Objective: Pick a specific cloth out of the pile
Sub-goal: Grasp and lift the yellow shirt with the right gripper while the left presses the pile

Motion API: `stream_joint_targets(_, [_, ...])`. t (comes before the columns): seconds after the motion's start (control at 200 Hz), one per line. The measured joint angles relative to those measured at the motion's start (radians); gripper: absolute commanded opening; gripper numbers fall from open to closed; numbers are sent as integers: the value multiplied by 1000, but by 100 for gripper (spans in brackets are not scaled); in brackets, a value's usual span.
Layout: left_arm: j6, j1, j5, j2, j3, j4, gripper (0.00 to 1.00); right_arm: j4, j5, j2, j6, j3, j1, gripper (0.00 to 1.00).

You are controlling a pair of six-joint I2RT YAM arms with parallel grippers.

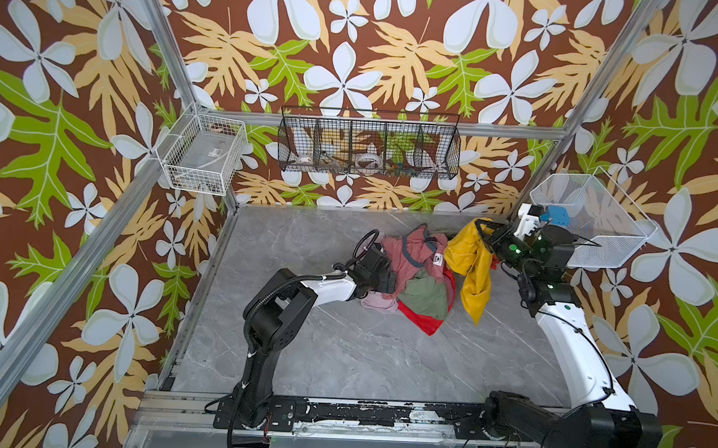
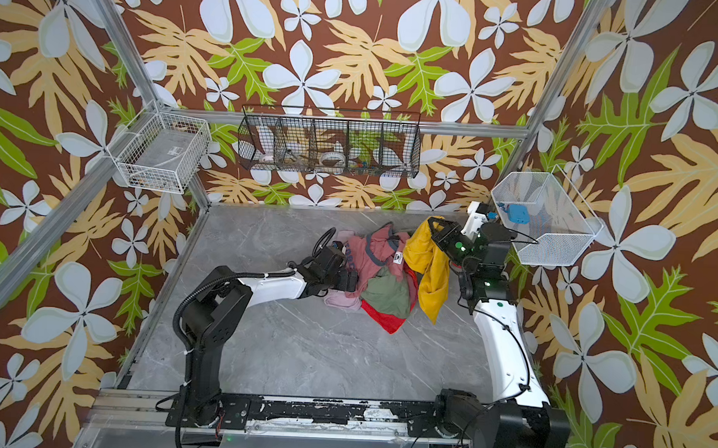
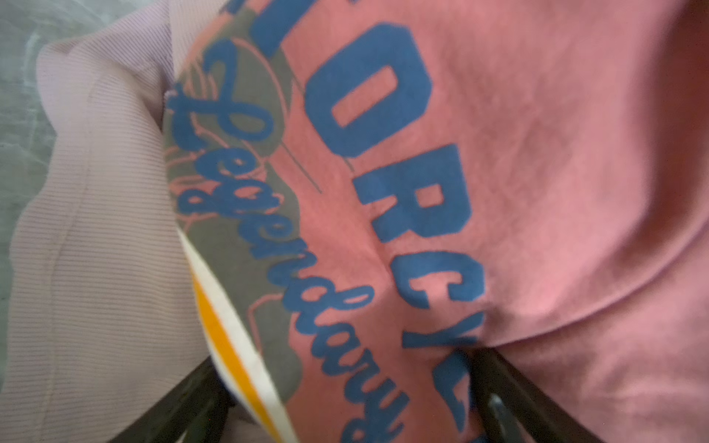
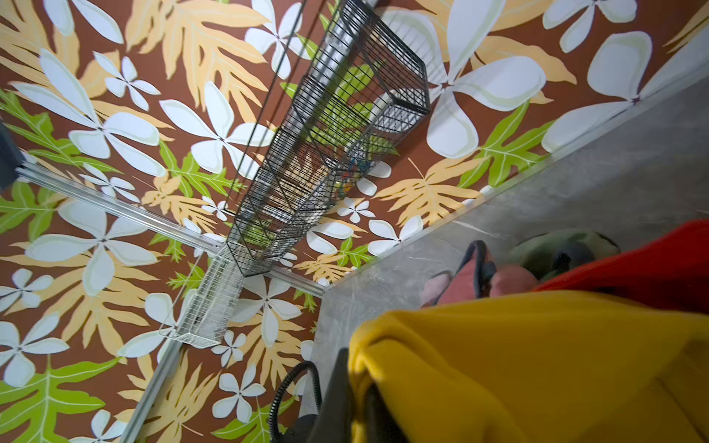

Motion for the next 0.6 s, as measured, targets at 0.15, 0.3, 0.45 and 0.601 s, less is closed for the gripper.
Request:
stream_joint_targets(0.15, [-1, -1, 0, 0, 0, 0, 97, 24, -16, -5, 22, 34, 31, 0])
stream_joint_targets(0.3, [0, -1, 0, 0, 0, 0, 97, 63, -31, 4, 50, 68, 73, 0])
stream_joint_targets(0.45, [0, -1, 0, -15, -3, -6, 98, 111, -38, 24, 69, 117, 133, 0])
stream_joint_targets(0.601, [4, -1, 20, -71, -21, -5, 99, 172, -45, 45, 81, 159, 191, 0])
